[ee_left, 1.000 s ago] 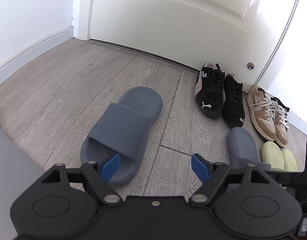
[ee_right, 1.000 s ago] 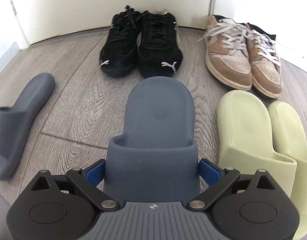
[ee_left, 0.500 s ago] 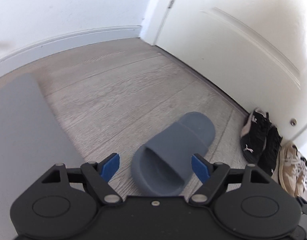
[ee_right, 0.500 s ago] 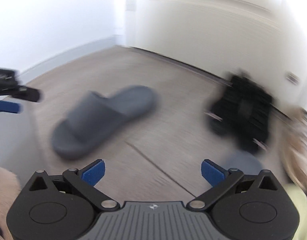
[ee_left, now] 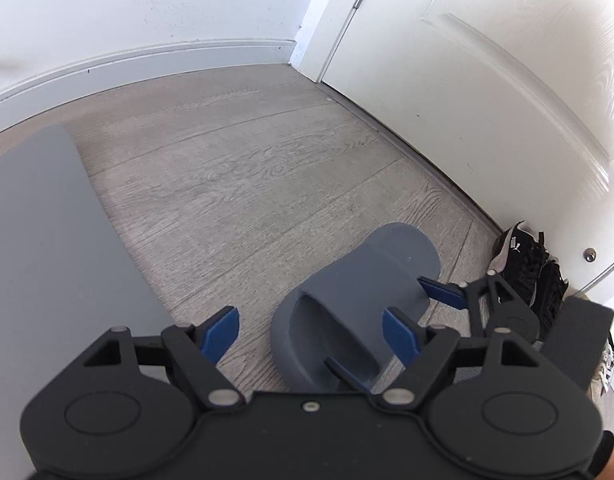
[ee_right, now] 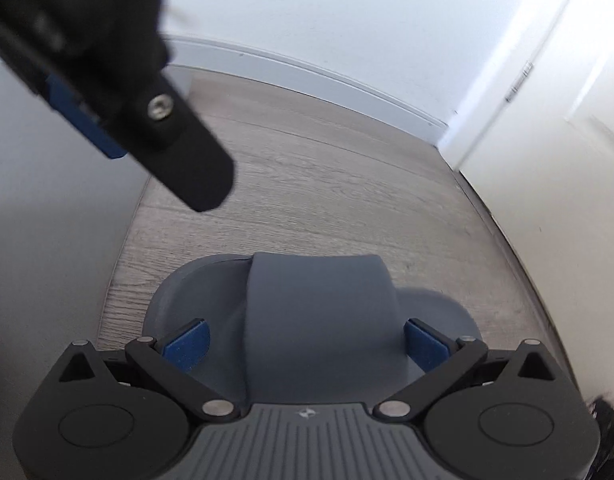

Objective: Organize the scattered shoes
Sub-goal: 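Lower the grey slide onto the floor with the right tool and align it, then move the open right tool over to the pale green slides, then grasp both pale green slides together with the right tool, then carry the green slides with the right tool to the corner by the door hinge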

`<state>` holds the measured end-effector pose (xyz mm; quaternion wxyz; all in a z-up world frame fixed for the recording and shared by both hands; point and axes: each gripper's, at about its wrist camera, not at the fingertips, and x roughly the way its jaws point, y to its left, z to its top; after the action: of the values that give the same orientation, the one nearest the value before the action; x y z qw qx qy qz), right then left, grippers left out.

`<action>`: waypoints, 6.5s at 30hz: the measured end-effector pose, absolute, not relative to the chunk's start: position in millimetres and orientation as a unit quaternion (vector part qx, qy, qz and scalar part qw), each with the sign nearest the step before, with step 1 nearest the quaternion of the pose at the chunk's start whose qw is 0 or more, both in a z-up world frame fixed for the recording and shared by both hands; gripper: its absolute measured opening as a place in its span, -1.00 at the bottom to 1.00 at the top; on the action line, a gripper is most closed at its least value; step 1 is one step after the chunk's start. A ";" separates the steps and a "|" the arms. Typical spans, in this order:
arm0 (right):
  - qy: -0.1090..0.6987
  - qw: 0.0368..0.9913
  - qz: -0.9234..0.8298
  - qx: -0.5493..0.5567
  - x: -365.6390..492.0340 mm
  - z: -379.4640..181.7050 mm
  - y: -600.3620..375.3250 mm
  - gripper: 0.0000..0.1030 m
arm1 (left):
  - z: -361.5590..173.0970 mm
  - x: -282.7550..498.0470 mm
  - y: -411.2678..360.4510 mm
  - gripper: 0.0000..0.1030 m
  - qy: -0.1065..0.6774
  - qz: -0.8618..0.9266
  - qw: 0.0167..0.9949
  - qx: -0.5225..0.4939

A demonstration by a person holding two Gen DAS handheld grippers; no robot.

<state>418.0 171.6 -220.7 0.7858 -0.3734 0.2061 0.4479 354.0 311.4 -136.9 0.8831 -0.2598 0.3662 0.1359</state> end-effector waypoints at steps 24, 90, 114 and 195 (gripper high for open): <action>0.251 0.833 0.347 -0.351 388.7 -220.9 80.3 0.55 | -135.2 353.7 307.4 0.54 0.372 0.130 0.887 -0.239; 0.289 0.955 -0.004 -0.072 286.5 -207.2 -195.2 0.38 | -124.0 351.1 285.1 0.54 0.385 0.122 0.905 -0.136; 0.311 0.946 -0.088 0.037 278.3 -247.1 -245.8 0.15 | -125.3 355.2 270.5 0.54 0.395 0.118 0.906 -0.099; 0.234 0.926 0.286 0.069 477.8 -178.5 84.2 -0.51 | -110.5 409.0 353.4 0.54 0.247 0.362 0.875 -0.205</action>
<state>477.8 84.2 -178.5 0.9264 0.0695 0.2345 0.2864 409.0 353.4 -110.5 0.8750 -0.2051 0.2471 0.3623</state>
